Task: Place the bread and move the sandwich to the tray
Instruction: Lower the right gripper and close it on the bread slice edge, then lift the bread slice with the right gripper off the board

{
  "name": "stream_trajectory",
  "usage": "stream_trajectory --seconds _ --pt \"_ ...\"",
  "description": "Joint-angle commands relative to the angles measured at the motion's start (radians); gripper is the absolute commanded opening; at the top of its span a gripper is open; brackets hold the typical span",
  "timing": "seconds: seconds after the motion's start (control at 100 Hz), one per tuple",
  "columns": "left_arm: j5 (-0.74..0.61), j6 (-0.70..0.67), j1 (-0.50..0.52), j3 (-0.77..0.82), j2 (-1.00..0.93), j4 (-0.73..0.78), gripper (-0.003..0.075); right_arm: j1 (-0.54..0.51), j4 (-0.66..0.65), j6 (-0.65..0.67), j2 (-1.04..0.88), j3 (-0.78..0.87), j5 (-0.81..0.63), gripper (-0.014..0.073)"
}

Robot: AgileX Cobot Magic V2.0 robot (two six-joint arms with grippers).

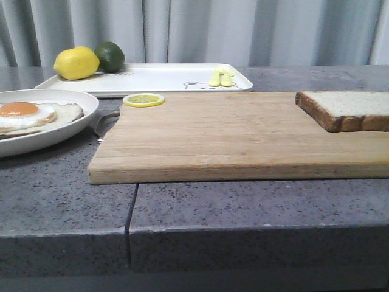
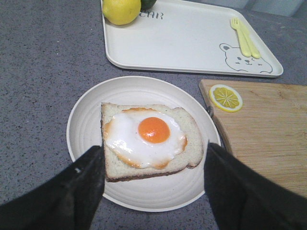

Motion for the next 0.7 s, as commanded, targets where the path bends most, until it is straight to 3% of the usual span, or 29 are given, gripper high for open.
stream_trajectory --seconds 0.0,0.44,0.69 --pt "-0.061 -0.006 0.003 -0.036 0.005 -0.025 0.0421 0.012 0.037 -0.018 -0.018 -0.024 0.042 0.0466" --pt "-0.061 -0.006 0.003 -0.036 0.005 -0.025 0.0421 0.066 0.039 -0.028 0.012 -0.024 0.033 0.0456" --pt "-0.061 -0.006 0.003 -0.036 0.005 -0.025 0.0421 0.066 0.037 -0.028 0.013 -0.022 0.012 0.0165"
